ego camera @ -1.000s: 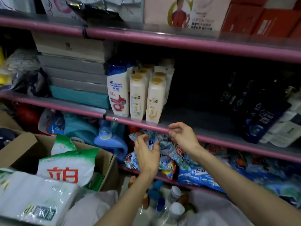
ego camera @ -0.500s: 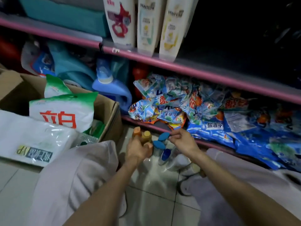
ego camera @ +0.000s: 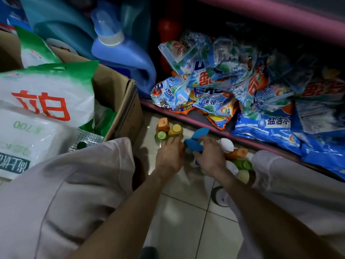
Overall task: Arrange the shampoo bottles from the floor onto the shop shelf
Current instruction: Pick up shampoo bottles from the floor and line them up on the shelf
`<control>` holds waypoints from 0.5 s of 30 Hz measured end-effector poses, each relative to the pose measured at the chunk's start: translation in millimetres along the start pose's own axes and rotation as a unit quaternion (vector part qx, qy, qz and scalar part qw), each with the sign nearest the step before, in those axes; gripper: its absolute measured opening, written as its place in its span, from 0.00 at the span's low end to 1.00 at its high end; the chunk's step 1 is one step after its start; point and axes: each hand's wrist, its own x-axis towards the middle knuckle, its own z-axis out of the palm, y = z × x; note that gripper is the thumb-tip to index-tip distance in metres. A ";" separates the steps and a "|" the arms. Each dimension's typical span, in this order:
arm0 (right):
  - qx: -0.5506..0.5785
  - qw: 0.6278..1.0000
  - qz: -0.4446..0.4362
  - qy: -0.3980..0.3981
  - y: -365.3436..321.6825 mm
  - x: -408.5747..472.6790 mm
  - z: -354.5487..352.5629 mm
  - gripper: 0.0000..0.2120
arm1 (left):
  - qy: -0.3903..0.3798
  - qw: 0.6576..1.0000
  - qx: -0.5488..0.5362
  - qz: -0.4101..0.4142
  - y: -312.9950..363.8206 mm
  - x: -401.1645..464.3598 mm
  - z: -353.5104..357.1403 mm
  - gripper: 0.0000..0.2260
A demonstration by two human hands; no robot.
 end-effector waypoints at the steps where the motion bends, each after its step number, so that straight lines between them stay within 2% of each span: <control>1: -0.003 1.000 0.008 -0.004 2.2 1.5 1.3 0.22 | -0.001 1.000 0.021 0.016 1.9 3.8 2.8 0.26; 4: -0.022 0.999 0.030 -0.026 11.9 2.9 5.7 0.26 | -0.022 0.995 0.073 0.057 9.4 16.9 12.0 0.27; 6: -0.072 0.996 0.035 -0.047 18.8 2.9 8.8 0.28 | -0.026 0.993 0.091 0.065 11.9 24.0 17.3 0.25; 10: -0.257 0.964 -0.009 -0.067 24.8 3.1 19.3 0.23 | 0.001 0.991 0.116 0.062 13.4 27.5 23.5 0.24; 15: -0.333 0.941 -0.028 -0.053 24.8 5.7 25.3 0.19 | 0.027 0.989 0.124 0.071 17.5 24.1 28.8 0.25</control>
